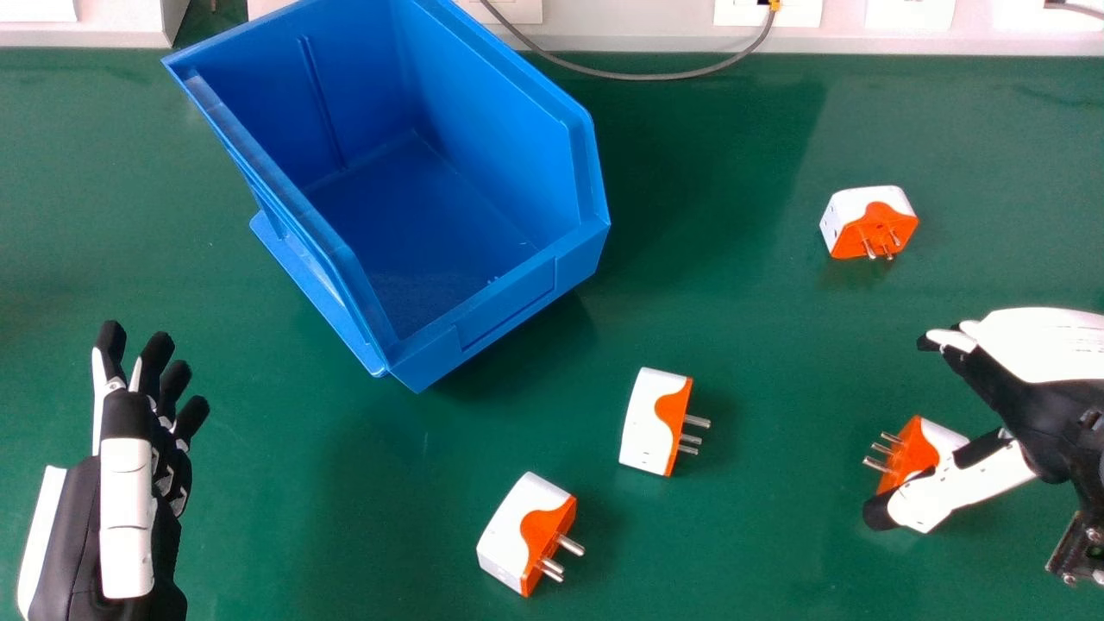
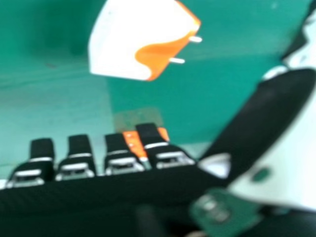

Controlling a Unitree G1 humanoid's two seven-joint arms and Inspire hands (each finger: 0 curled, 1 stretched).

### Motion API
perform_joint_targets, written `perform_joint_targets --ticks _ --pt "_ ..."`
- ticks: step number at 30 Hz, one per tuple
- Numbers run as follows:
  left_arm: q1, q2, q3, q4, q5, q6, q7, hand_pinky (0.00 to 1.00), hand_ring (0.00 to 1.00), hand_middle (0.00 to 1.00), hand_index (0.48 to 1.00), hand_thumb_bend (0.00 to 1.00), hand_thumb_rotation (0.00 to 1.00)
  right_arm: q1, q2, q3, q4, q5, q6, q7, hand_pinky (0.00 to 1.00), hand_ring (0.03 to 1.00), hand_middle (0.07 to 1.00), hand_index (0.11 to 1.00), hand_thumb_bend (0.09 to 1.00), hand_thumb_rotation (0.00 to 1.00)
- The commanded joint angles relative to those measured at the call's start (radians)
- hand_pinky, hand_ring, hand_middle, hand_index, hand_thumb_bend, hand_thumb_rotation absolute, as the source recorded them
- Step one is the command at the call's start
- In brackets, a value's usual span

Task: Pick all objects and put in blue box

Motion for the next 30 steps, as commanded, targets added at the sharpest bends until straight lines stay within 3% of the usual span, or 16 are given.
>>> perform_joint_targets --ticks 1,11,14,23,30 --pt "0.007 0.012 0.011 -0.03 -0.011 0.0 -0.002 0.99 1.0 1.0 1.0 0.81 0.98 -0.003 -0.015 -0.011 -0.008 -0.023 -0.01 0.013 0.93 0.945 0.961 0.922 0.923 0.6" --pt "0.017 0.007 0.011 -0.053 -0.009 0.014 0.005 0.99 1.0 1.0 1.0 0.81 0.99 -0.033 -0.005 0.029 0.048 -0.024 -0.049 0.029 0.93 0.937 0.95 0.914 0.92 0.6" --pt "0.015 0.006 0.013 -0.046 -0.013 0.013 0.004 0.99 1.0 1.0 1.0 0.81 0.99 -0.057 0.002 0.044 0.082 -0.02 -0.057 0.033 0.93 0.936 0.949 0.911 0.919 0.59" --pt "0.023 0.01 0.013 -0.063 -0.02 0.019 0.004 0.98 1.0 1.0 1.0 0.81 1.0 -0.071 0.008 0.063 0.123 -0.029 -0.062 0.028 0.92 0.936 0.948 0.906 0.889 0.56" --pt "0.024 0.017 0.02 -0.057 -0.031 0.014 -0.007 0.99 1.0 1.0 1.0 0.82 1.0 -0.063 0.009 0.064 0.116 -0.038 -0.041 0.043 0.92 0.935 0.945 0.904 0.871 0.55"
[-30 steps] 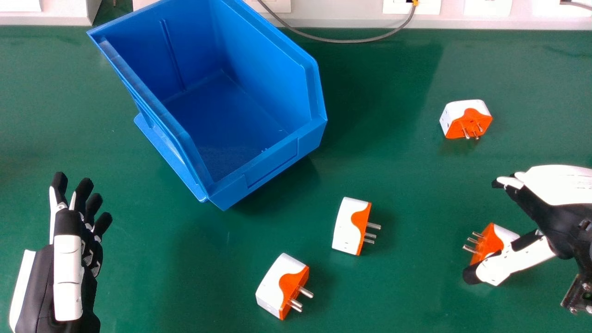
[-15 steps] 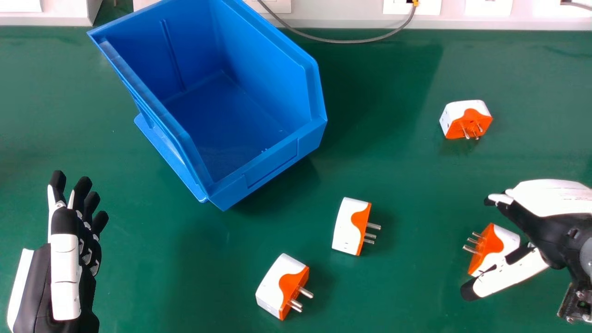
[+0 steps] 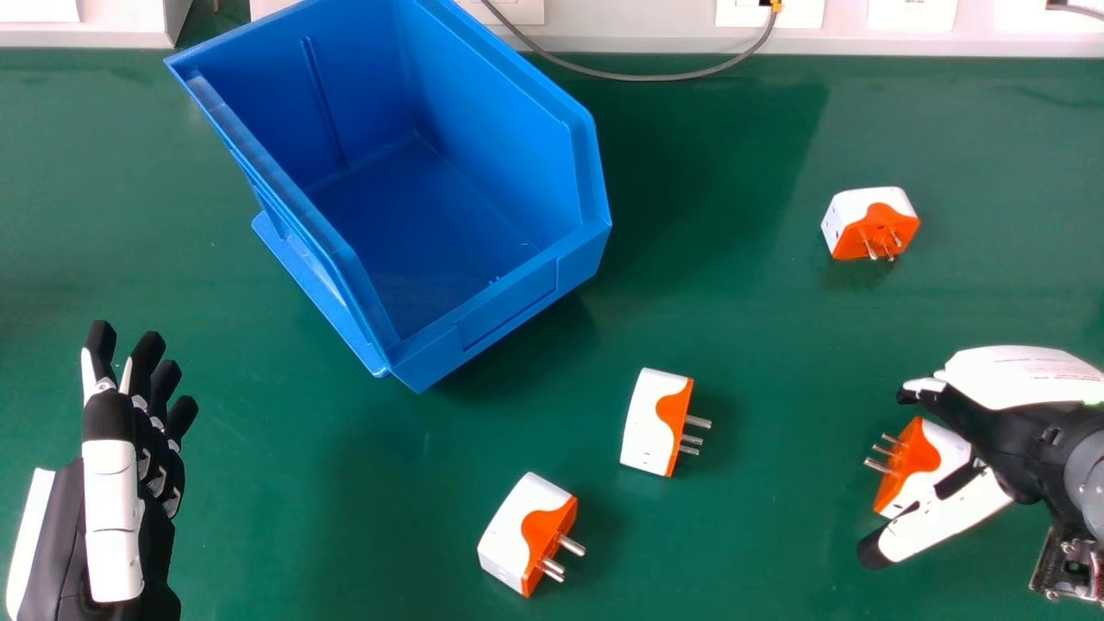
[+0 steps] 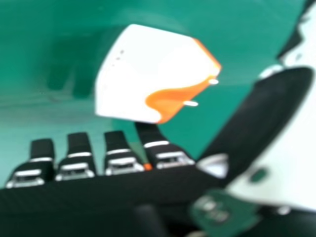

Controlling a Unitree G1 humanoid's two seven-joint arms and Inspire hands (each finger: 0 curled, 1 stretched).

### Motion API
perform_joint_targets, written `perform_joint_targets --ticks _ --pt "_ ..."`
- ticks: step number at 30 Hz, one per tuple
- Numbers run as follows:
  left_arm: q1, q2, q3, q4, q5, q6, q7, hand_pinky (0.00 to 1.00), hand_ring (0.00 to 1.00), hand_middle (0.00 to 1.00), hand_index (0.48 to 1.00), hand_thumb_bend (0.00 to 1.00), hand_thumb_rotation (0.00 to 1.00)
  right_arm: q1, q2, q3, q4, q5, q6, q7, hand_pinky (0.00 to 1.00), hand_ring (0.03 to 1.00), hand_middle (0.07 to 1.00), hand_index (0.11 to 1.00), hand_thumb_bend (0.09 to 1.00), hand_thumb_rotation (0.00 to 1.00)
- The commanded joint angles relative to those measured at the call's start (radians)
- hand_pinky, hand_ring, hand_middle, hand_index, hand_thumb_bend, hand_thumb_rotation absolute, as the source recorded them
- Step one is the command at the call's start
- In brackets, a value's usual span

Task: Pick all objects and put in blue box

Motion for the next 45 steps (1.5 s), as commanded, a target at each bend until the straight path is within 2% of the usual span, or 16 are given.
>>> perform_joint_targets --ticks 1,3,5,12,18,21,24,32,36,45 --pt "0.006 0.015 0.014 -0.022 -0.011 -0.005 -0.006 0.99 1.0 1.0 1.0 0.82 1.0 -0.008 0.001 -0.006 -0.011 -0.024 0.015 0.009 0.92 0.934 0.945 0.905 0.867 0.54" --pt "0.007 0.015 0.017 -0.023 -0.013 -0.006 -0.01 0.99 1.0 1.0 1.0 0.82 1.0 -0.008 0.004 -0.003 -0.003 -0.031 0.018 0.012 0.93 0.934 0.945 0.905 0.862 0.54" --pt "0.003 0.017 0.022 -0.011 -0.017 -0.009 -0.016 0.99 1.0 1.0 1.0 0.82 1.0 -0.004 0.003 -0.002 -0.006 -0.038 0.024 0.021 0.93 0.934 0.945 0.906 0.861 0.54" --pt "0.011 0.019 0.026 -0.026 -0.018 0.0 -0.021 1.0 1.0 1.0 1.0 0.82 1.0 -0.001 -0.007 -0.011 -0.04 -0.057 0.049 0.082 0.92 0.929 0.939 0.891 0.876 0.55" --pt "0.006 0.02 0.031 -0.009 -0.027 -0.004 -0.032 1.0 1.0 1.0 1.0 0.82 1.0 -0.015 0.008 -0.006 -0.038 -0.082 0.073 0.123 0.92 0.926 0.938 0.888 0.872 0.54" --pt "0.013 0.017 0.03 -0.018 -0.026 -0.005 -0.032 1.0 1.0 1.0 1.0 0.82 1.0 -0.021 0.012 -0.001 -0.037 -0.093 0.081 0.139 0.92 0.923 0.929 0.88 0.875 0.5" --pt "0.011 0.019 0.033 -0.009 -0.031 -0.006 -0.035 1.0 1.0 1.0 1.0 0.82 1.0 -0.02 0.014 -0.002 -0.039 -0.091 0.08 0.14 0.92 0.917 0.919 0.874 0.874 0.49" --pt "0.022 0.017 0.034 -0.024 -0.032 -0.003 -0.031 1.0 1.0 1.0 1.0 0.82 1.0 -0.023 0.016 0.007 -0.021 -0.085 0.058 0.116 0.91 0.895 0.899 0.852 0.871 0.48" --pt "0.021 0.015 0.035 -0.021 -0.032 -0.005 -0.03 1.0 1.0 1.0 1.0 0.82 1.0 -0.02 0.019 0.003 -0.018 -0.077 0.049 0.103 0.9 0.882 0.889 0.841 0.869 0.48" --pt "0.03 0.013 0.033 -0.031 -0.03 -0.007 -0.028 1.0 1.0 1.0 1.0 0.82 1.0 -0.039 0.031 0.022 0.022 -0.087 0.042 0.083 0.87 0.857 0.871 0.827 0.863 0.47"
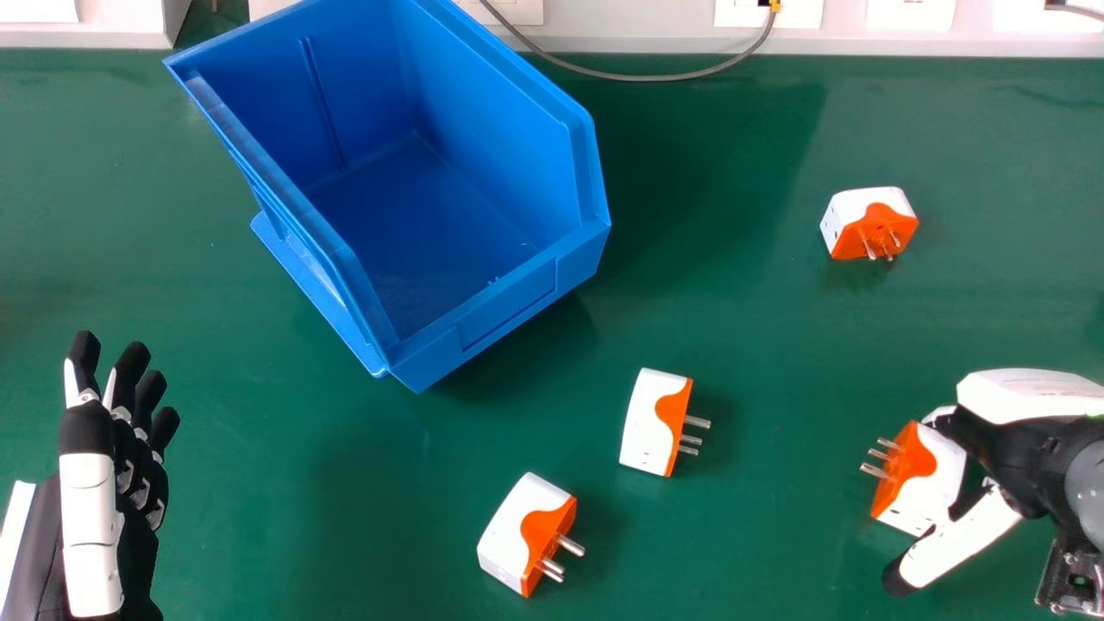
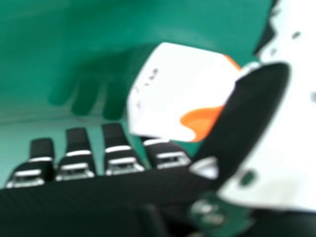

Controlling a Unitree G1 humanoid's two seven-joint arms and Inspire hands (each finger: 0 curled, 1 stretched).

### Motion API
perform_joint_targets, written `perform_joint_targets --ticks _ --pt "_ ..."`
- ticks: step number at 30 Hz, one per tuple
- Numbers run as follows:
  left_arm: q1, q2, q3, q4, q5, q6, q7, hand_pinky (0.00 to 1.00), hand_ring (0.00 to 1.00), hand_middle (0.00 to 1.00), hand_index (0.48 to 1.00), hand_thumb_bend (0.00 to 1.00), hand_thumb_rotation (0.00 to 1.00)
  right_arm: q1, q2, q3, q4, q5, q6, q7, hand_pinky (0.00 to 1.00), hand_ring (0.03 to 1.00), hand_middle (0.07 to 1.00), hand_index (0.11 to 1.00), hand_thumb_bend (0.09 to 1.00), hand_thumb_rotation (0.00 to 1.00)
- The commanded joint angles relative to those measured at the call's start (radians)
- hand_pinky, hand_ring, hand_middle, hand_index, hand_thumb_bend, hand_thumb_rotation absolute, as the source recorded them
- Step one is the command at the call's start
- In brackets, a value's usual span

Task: Pick all objects and put in blue box

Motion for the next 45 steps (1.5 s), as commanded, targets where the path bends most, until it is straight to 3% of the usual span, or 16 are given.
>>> perform_joint_targets --ticks 1,8,11,13,16,19,22,26,30,37,39,45 --pt "0.009 0.005 0.01 -0.027 -0.008 -0.009 -0.001 1.0 1.0 1.0 1.0 0.82 1.0 -0.025 0.003 0.0 0.003 -0.024 0.0 -0.013 0.87 0.855 0.87 0.826 0.863 0.47" --pt "0.017 0.004 0.009 -0.035 -0.004 -0.011 0.0 1.0 1.0 1.0 1.0 0.82 1.0 -0.033 -0.007 0.005 0.026 -0.02 -0.029 -0.049 0.72 0.684 0.697 0.665 0.806 0.48" --pt "0.015 0.005 0.01 -0.031 -0.003 -0.013 -0.001 1.0 1.0 1.0 1.0 0.82 1.0 -0.035 0.001 0.001 0.049 -0.013 -0.041 -0.087 0.53 0.565 0.615 0.61 0.773 0.47" --pt "0.017 0.005 0.009 -0.033 -0.002 -0.015 -0.002 1.0 1.0 1.0 1.0 0.82 1.0 -0.033 0.012 -0.004 0.06 -0.005 -0.041 -0.117 0.4 0.466 0.553 0.598 0.729 0.44" --pt "0.027 0.003 0.006 -0.051 0.0 -0.011 0.001 1.0 1.0 1.0 1.0 0.82 1.0 -0.029 0.028 -0.01 0.074 0.003 -0.038 -0.158 0.28 0.374 0.49 0.599 0.668 0.36" --pt "0.03 0.004 0.006 -0.058 -0.001 -0.006 0.002 1.0 1.0 1.0 1.0 0.82 1.0 -0.027 0.041 -0.015 0.088 0.012 -0.04 -0.19 0.25 0.344 0.462 0.592 0.637 0.3" --pt "0.032 0.005 0.006 -0.064 0.0 -0.003 0.004 1.0 1.0 1.0 1.0 0.83 1.0 -0.026 0.049 -0.02 0.102 0.022 -0.046 -0.23 0.23 0.324 0.43 0.568 0.606 0.2" --pt "0.031 0.007 0.007 -0.06 0.002 -0.004 0.004 1.0 1.0 1.0 1.0 0.83 1.0 -0.02 0.046 -0.022 0.111 0.027 -0.065 -0.278 0.22 0.322 0.426 0.566 0.604 0.19" --pt "0.029 0.007 0.008 -0.06 0.005 -0.004 0.005 1.0 1.0 1.0 1.0 0.83 1.0 -0.023 0.041 -0.021 0.131 0.036 -0.089 -0.318 0.21 0.308 0.431 0.522 0.535 0.04" --pt "0.027 0.008 0.009 -0.056 0.005 -0.007 0.005 1.0 1.0 1.0 1.0 0.83 1.0 -0.045 0.023 0.0 0.152 0.017 -0.103 -0.304 0.27 0.379 0.486 0.482 0.521 0.02" --pt "0.029 0.007 0.008 -0.063 0.009 -0.006 0.008 1.0 1.0 1.0 1.0 0.83 1.0 -0.052 0.022 0.003 0.157 0.018 -0.104 -0.301 0.34 0.424 0.524 0.456 0.513 0.0" --pt "0.024 0.01 0.009 -0.055 0.015 -0.008 0.011 1.0 1.0 1.0 1.0 0.83 1.0 -0.062 0.021 0.003 0.168 0.026 -0.11 -0.304 0.37 0.434 0.532 0.456 0.511 0.0"
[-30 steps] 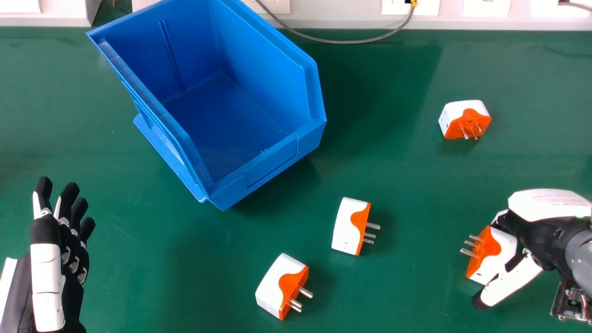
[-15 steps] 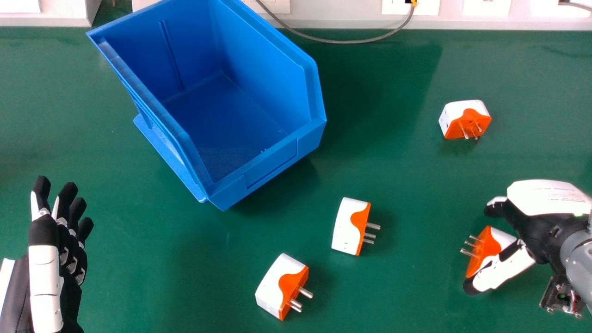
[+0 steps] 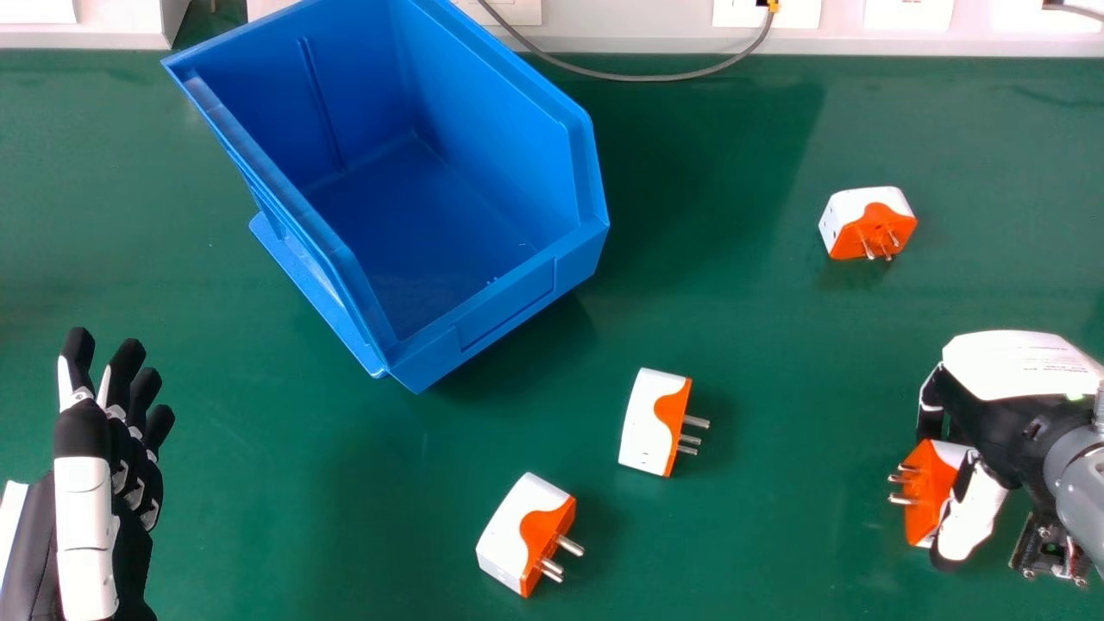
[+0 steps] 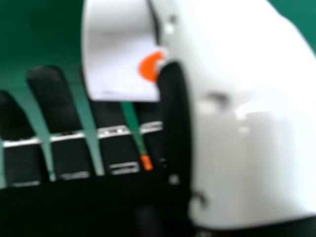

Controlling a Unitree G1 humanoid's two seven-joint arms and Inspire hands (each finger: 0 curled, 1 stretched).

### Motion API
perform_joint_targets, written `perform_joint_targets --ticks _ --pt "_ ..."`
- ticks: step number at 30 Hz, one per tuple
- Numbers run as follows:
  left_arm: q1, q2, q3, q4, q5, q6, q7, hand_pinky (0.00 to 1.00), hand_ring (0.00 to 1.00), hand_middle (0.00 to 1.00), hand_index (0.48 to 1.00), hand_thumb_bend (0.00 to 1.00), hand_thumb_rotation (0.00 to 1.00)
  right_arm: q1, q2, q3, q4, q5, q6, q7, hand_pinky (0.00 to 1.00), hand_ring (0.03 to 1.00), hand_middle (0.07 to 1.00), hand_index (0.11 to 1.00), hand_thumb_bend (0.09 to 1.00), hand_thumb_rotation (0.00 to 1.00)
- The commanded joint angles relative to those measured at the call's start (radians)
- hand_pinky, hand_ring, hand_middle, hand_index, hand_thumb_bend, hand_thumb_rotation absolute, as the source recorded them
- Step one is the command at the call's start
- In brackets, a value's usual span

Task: Pick all objects and put in blue box

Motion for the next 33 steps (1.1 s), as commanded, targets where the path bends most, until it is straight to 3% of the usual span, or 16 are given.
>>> perform_joint_targets --ticks 1,11,15,17,23,33 --pt "0.0 0.011 0.01 -0.018 0.008 -0.008 0.006 1.0 1.0 1.0 1.0 0.83 1.0 -0.025 -0.013 -0.005 -0.001 -0.012 -0.002 -0.005 0.38 0.438 0.535 0.456 0.511 0.0" --pt "0.002 0.012 0.01 -0.024 0.014 -0.006 0.007 1.0 1.0 1.0 1.0 0.83 1.0 -0.029 -0.015 -0.021 0.008 0.008 -0.028 -0.046 0.38 0.442 0.553 0.453 0.508 0.0" --pt "0.006 0.011 0.007 -0.036 0.019 -0.001 0.01 1.0 1.0 1.0 1.0 0.83 1.0 0.001 -0.012 -0.071 -0.065 0.044 -0.044 -0.083 0.38 0.441 0.554 0.453 0.508 0.0" --pt "0.005 0.011 0.007 -0.036 0.02 0.0 0.011 1.0 1.0 1.0 1.0 0.83 1.0 0.019 -0.009 -0.096 -0.115 0.057 -0.051 -0.099 0.33 0.446 0.563 0.459 0.496 0.0" --pt "0.002 0.013 0.006 -0.037 0.025 0.002 0.017 1.0 1.0 1.0 1.0 0.84 1.0 0.048 0.018 -0.157 -0.299 0.098 -0.099 -0.144 0.29 0.432 0.553 0.506 0.487 0.0" --pt "-0.009 0.015 0.004 -0.023 0.038 -0.002 0.025 1.0 1.0 1.0 1.0 0.85 1.0 -0.001 0.111 -0.159 -0.45 0.138 -0.146 -0.153 0.3 0.432 0.541 0.528 0.487 0.0"
